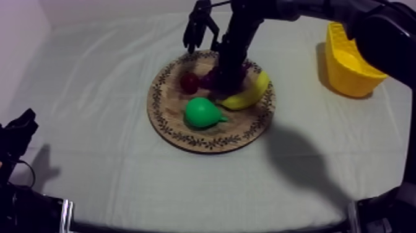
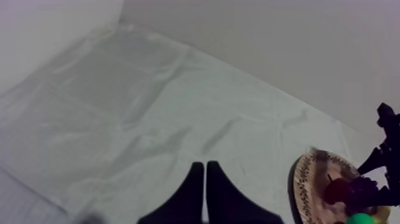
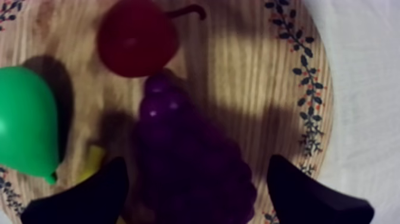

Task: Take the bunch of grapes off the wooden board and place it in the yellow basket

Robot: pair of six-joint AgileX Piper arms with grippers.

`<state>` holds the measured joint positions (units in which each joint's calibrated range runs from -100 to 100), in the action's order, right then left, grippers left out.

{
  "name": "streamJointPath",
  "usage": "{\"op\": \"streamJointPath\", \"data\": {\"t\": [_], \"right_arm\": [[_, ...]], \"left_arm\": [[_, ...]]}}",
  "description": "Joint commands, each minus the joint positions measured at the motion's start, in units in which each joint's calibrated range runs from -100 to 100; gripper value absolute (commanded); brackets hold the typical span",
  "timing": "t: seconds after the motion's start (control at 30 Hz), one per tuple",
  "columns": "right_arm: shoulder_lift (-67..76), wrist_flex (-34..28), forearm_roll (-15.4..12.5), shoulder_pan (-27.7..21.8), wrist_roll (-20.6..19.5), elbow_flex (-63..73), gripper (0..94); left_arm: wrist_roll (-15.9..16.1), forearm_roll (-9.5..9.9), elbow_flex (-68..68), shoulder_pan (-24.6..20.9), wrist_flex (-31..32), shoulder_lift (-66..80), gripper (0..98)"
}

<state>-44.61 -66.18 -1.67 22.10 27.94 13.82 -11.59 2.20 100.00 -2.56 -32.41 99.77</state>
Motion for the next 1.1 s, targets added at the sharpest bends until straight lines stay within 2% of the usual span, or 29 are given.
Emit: {"op": "streamJointPath", "data": {"t": [0.0,0.1,0.3,0.4,0.8,1.07], "right_arm": [[-0.88,-0.21,0.19,-0.06,-0.03,0.46,80.0],[-2.04,0.06,0.57,-0.10,-0.16,0.92,74.6],[-2.28,0.21,0.29,-0.49,0.87,0.31,51.8],[-0.28,-0.84,-0.35,-0.94,1.66,-0.55,45.8],[19.12,-9.90,-4.13,-4.70,4.90,-5.04,43.6],[33.26,-15.98,-5.69,-8.02,3.61,-7.08,42.2]], "left_arm": [[-0.01,0.02,0.00,-0.01,-0.01,-0.03,0.1],[-0.01,0.02,0.00,-0.01,-0.01,-0.03,0.1],[-0.01,0.02,0.00,-0.01,-0.01,-0.03,0.1],[-0.01,0.02,0.00,-0.01,-0.01,-0.03,0.1],[-0.01,0.02,0.00,-0.01,-0.01,-0.03,0.1],[-0.01,0.02,0.00,-0.01,-0.01,-0.03,0.1]]}}
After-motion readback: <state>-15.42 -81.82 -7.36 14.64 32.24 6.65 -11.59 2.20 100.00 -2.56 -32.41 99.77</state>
